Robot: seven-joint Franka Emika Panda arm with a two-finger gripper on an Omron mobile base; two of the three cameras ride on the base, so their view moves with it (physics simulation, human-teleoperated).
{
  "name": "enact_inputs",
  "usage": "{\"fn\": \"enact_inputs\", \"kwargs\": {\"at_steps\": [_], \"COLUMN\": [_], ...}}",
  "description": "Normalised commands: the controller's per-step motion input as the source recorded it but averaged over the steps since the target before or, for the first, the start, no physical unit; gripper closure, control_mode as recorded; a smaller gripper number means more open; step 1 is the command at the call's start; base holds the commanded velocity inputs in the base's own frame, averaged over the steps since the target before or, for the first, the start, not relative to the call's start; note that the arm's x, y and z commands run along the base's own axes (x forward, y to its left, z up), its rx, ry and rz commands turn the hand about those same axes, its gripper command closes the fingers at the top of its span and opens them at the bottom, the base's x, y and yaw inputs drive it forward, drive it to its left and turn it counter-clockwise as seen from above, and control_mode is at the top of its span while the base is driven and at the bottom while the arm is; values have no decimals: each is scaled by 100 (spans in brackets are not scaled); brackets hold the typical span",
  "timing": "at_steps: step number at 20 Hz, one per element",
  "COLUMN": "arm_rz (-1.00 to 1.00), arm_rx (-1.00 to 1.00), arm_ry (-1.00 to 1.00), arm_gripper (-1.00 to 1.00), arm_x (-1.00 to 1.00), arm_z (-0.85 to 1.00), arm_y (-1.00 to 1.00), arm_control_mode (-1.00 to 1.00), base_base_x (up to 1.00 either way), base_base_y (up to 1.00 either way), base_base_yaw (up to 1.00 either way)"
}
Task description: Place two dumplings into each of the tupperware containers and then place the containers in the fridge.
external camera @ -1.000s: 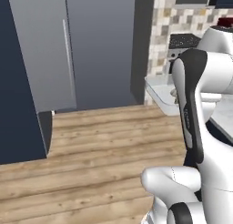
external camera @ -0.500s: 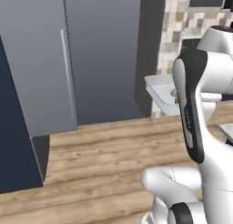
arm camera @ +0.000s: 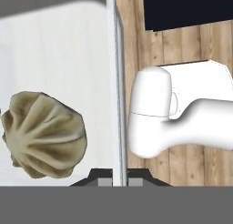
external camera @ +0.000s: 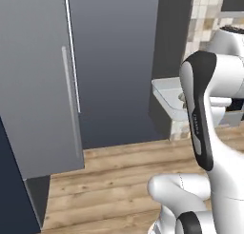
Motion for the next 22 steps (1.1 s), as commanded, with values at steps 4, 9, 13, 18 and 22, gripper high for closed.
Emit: {"fn": "enact_inputs", "kwargs": {"at_steps": [4, 9, 13, 18, 22], "arm_rz": [0, 0, 0, 0, 0], "arm_rx": [0, 0, 0, 0, 0], "arm_ry": [0, 0, 0, 0, 0], "arm_gripper": [100, 100, 100, 100, 100], "arm_x": [0, 0, 0, 0, 0], "arm_z": [0, 0, 0, 0, 0], "arm_y": [0, 0, 0, 0, 0], "arm_control_mode": [100, 100, 100, 100, 100], "base_base_x": [100, 94, 60, 22, 26], "base_base_y": [-40, -36, -54, -88, -73], "base_base_yaw": [24, 33, 55, 53, 61]}}
